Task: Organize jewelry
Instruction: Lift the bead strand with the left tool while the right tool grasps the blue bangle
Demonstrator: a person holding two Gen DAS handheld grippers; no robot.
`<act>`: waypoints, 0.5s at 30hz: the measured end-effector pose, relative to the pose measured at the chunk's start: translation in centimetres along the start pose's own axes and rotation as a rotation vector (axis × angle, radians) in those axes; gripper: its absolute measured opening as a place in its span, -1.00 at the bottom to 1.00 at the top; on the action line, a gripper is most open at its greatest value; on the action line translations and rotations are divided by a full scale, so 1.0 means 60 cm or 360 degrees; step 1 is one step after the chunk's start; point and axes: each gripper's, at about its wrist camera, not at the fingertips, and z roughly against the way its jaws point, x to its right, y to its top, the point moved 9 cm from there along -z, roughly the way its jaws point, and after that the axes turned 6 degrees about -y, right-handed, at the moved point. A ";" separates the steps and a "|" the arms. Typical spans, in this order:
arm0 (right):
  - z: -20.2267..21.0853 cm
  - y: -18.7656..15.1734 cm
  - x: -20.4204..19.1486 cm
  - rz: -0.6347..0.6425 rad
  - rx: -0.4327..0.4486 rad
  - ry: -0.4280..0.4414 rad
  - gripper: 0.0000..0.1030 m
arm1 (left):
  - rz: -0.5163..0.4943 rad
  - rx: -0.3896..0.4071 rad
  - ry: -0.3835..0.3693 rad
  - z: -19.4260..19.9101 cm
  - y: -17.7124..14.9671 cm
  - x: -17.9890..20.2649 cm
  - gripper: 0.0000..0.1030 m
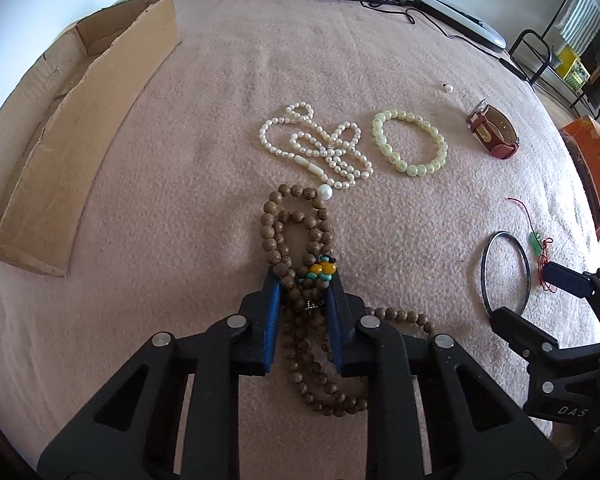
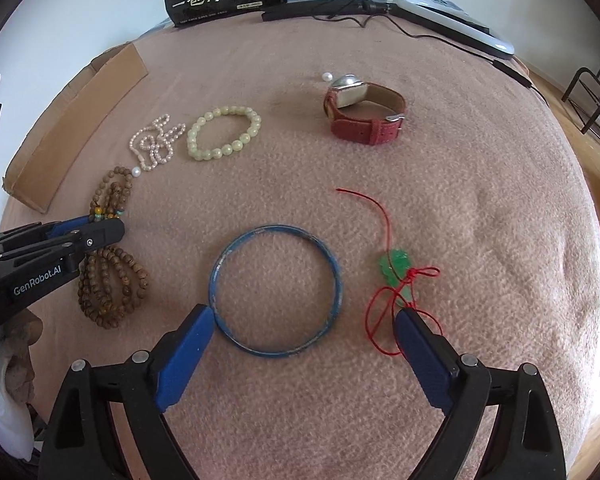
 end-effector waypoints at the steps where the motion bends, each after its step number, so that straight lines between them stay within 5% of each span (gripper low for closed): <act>1: -0.002 0.000 -0.004 0.0007 -0.0004 0.0003 0.82 | 0.0002 -0.0002 -0.0006 0.001 -0.001 -0.001 -0.66; 12: -0.028 0.023 -0.020 0.0051 -0.0041 -0.0087 0.82 | 0.0002 -0.0001 -0.0037 0.016 -0.017 -0.014 -0.75; 15: -0.021 0.024 -0.026 0.0061 -0.0030 -0.0087 0.52 | 0.0010 0.0000 -0.0050 0.020 -0.019 -0.016 -0.78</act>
